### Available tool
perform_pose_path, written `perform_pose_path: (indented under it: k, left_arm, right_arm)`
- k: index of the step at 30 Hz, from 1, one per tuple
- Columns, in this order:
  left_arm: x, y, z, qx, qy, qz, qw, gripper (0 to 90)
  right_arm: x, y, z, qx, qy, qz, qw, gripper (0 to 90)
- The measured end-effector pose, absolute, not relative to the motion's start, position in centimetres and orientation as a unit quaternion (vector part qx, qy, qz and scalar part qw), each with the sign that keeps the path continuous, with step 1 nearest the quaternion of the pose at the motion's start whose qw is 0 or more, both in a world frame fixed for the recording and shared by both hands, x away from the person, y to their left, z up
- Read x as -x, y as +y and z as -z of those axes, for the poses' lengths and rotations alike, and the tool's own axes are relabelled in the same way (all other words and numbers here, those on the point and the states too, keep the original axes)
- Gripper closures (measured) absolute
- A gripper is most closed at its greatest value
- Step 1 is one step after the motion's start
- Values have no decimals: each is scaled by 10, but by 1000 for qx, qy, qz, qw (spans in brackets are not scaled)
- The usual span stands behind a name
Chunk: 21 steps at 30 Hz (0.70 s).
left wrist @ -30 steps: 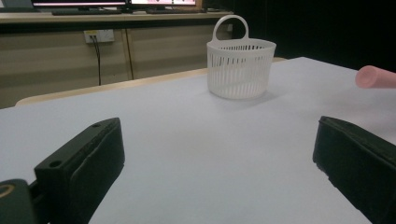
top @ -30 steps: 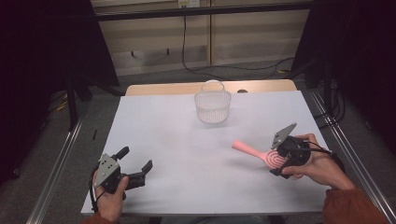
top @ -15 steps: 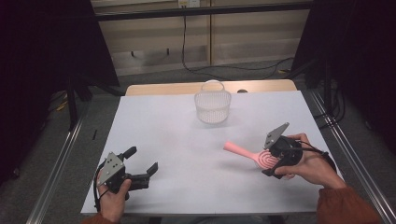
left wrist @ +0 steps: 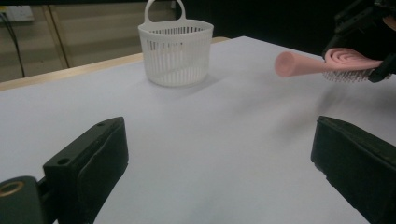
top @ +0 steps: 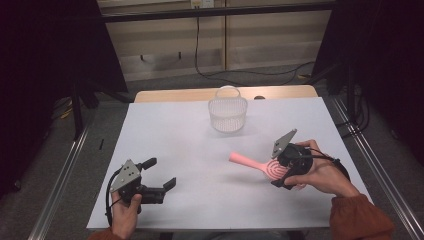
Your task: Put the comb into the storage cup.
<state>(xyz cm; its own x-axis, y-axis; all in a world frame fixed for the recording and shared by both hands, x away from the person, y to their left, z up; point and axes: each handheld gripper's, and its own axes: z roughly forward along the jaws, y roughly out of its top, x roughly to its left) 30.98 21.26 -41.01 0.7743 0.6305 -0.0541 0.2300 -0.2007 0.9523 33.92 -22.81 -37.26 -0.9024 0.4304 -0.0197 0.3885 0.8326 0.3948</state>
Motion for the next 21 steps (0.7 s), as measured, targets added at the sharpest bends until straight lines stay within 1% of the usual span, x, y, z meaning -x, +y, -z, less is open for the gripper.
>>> perform_pose_path:
  k: [3,11,21]
  left_arm:
    - [-311,206,409,-761,277,-169,562,40]
    - [-313,186,407,-786,242,-184,538,29]
    - [-322,164,405,-798,211,-167,538,36]
  right_arm:
    - [-341,-223,370,-209,956,-198,55,195]
    - [-349,-212,365,-203,957,-202,46,195]
    - [-354,-195,364,-185,961,-204,39,195]
